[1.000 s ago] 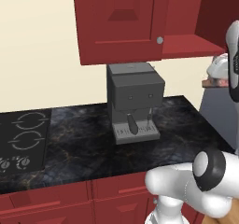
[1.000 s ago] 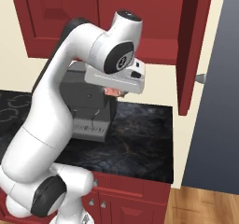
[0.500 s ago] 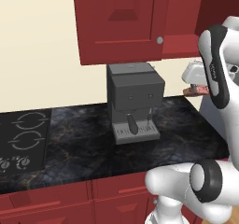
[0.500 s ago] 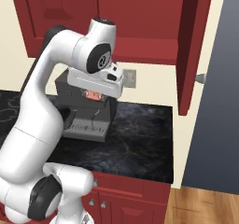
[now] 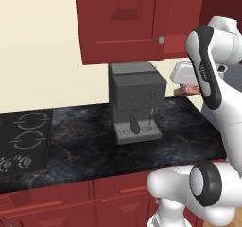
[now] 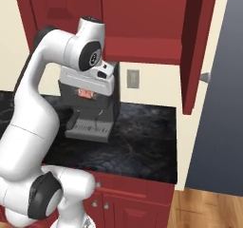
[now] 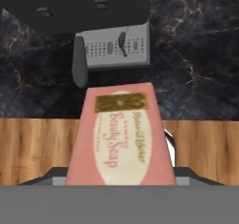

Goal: Open the cabinet. Pick the bar soap and place it next to the sink. Then close the cabinet.

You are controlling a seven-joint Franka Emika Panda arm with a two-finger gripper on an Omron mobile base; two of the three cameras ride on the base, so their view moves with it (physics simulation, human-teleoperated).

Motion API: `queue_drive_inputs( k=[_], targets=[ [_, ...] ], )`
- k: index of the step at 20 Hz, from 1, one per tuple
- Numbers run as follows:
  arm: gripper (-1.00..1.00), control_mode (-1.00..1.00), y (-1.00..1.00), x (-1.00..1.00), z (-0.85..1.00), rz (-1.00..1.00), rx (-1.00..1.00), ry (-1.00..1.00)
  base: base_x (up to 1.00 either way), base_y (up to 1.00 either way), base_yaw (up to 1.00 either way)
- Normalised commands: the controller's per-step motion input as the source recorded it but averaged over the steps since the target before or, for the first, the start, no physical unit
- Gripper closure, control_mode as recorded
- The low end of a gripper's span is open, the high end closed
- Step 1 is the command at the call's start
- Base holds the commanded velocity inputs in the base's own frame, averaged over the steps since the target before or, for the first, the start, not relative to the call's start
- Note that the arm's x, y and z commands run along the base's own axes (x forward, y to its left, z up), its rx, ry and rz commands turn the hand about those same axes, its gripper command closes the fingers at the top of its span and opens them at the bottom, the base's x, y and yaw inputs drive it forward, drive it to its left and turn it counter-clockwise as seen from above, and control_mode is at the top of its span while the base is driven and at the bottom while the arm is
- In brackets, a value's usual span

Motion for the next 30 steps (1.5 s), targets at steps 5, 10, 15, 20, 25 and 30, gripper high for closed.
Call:
queue_drive_inputs(
  k=[5, 10, 15, 20, 25, 30],
  targets=[
    [1.00, 1.00, 0.00, 0.00, 0.00, 0.00, 0.00, 0.00, -0.70, 0.00, 0.00],
    [1.00, 1.00, 0.00, 0.00, 0.00, 0.00, 0.00, 0.00, -0.50, 0.03, 0.04],
    [1.00, 1.00, 0.00, 0.00, 0.00, 0.00, 0.00, 0.00, 0.02, 0.02, 0.50],
    [1.00, 1.00, 0.00, 0.00, 0.00, 0.00, 0.00, 0.00, 0.00, -0.03, 0.80],
    [1.00, 1.00, 0.00, 0.00, 0.00, 0.00, 0.00, 0.00, 0.00, -0.36, 0.91],
    [1.00, 1.00, 0.00, 0.00, 0.00, 0.00, 0.00, 0.00, -0.01, -0.25, 0.95]
  ],
)
